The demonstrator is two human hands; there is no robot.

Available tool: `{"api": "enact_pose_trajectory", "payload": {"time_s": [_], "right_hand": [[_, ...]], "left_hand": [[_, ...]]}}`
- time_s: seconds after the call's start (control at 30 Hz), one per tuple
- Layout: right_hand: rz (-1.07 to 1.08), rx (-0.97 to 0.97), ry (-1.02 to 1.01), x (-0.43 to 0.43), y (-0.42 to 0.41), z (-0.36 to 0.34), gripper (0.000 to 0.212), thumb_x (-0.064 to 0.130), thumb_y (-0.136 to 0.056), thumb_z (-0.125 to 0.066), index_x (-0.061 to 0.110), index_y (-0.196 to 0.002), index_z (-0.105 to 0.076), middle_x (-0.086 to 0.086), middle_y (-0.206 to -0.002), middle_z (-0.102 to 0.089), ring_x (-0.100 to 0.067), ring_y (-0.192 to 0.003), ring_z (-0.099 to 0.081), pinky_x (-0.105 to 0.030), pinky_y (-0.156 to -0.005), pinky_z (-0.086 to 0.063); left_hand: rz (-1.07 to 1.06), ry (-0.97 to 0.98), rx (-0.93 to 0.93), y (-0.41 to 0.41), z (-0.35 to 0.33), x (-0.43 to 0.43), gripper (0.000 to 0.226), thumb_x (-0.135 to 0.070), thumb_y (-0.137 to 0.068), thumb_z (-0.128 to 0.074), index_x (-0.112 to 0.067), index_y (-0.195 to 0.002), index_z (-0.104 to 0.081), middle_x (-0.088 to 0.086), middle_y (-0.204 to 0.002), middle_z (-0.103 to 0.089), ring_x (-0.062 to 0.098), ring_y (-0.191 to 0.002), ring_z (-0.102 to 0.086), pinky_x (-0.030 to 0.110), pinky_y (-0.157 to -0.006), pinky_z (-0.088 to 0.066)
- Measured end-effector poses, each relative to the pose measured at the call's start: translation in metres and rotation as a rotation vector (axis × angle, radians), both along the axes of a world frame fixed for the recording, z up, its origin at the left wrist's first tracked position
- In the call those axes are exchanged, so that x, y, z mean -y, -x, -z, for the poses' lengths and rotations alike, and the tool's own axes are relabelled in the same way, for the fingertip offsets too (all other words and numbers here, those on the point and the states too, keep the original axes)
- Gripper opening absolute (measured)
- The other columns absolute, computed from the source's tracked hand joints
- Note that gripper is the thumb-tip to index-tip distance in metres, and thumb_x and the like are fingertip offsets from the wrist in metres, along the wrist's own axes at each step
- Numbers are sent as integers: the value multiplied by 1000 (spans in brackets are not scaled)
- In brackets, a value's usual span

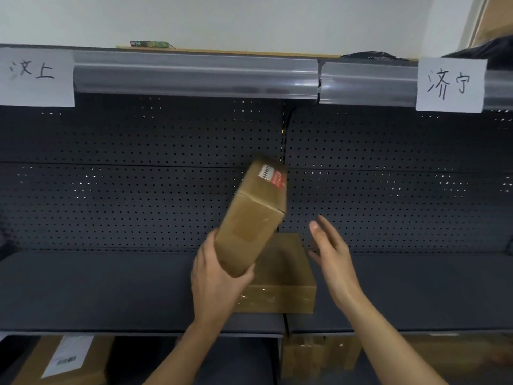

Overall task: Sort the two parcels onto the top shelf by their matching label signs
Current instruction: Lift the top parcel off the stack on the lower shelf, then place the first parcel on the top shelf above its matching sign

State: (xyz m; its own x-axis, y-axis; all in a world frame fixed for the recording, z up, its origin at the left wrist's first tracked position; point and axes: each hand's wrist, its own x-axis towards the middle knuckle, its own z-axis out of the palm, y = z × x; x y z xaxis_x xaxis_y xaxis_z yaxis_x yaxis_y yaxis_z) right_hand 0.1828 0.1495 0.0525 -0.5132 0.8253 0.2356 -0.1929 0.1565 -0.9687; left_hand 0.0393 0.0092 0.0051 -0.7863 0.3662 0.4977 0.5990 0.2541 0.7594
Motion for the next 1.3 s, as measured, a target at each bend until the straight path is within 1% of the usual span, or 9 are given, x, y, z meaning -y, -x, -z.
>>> {"api": "enact_pose_trajectory", "payload": {"time_s": [0.13,0.23,0.37,0.47,0.67,0.8,0.93,1.13,1.3], "right_hand": [[-35,74,51,-1,-7,26,78,77,-66,-62,49,-137,-48,9,-148,-51,-16,-138,-48,-48,-117,-37],[-79,144,83,-1,-7,43,68,57,-87,-63,35,-149,-44,10,-144,-52,-9,-128,-48,-33,-108,-38],[-143,240,181,11,-3,58,86,64,-83,-68,33,-156,-34,9,-147,-50,-17,-136,-50,-41,-116,-37],[-249,161,295,16,4,68,95,70,-64,-80,38,-148,-46,6,-143,-62,-20,-126,-62,-50,-109,-47],[-383,-15,422,23,9,71,56,41,-84,-72,44,-136,-53,3,-127,-73,-26,-121,-65,-38,-81,-60],[-353,-91,437,25,8,69,56,37,-85,-71,41,-138,-54,0,-129,-73,-27,-122,-65,-36,-77,-60],[-306,-132,373,20,3,67,49,29,-92,-67,37,-138,-55,1,-127,-74,-24,-117,-67,-43,-82,-61],[-192,-92,258,-9,-21,61,97,43,-69,-87,41,-153,-39,7,-139,-66,-18,-123,-64,-54,-110,-45],[-180,-28,141,-23,-40,58,128,64,-44,-91,44,-156,-31,11,-146,-59,-13,-130,-58,-47,-117,-38]], "left_hand": [[80,-351,380,-12,-6,6,96,-32,-66,-90,-31,-144,-33,-9,-128,-54,16,-118,-53,40,-102,-47],[117,-497,576,-20,-3,5,79,-29,-74,-86,-30,-137,-38,-13,-123,-58,7,-109,-58,35,-99,-47],[183,-633,850,-28,9,-2,68,-36,-76,-82,-30,-133,-45,-5,-124,-67,15,-112,-65,53,-103,-50],[251,-703,950,-38,13,-4,66,-30,-80,-78,-28,-137,-45,-6,-121,-66,17,-110,-65,58,-96,-54],[321,-755,965,-49,16,-7,67,-30,-76,-79,-27,-133,-44,0,-129,-63,23,-116,-64,61,-90,-56],[377,-735,984,-48,18,-5,89,-43,-56,-83,-32,-135,-42,0,-133,-61,26,-122,-61,61,-94,-53],[478,-633,966,-43,22,1,96,-46,-55,-84,-40,-139,-37,-3,-142,-57,24,-129,-57,56,-104,-48],[308,-585,756,-7,15,35,120,-47,-59,-84,-47,-154,-10,2,-159,-36,24,-141,-43,47,-115,-35],[417,-321,502,25,5,48,68,-31,-92,-57,-23,-155,-31,-9,-156,-39,5,-144,-38,18,-105,-32]]}}
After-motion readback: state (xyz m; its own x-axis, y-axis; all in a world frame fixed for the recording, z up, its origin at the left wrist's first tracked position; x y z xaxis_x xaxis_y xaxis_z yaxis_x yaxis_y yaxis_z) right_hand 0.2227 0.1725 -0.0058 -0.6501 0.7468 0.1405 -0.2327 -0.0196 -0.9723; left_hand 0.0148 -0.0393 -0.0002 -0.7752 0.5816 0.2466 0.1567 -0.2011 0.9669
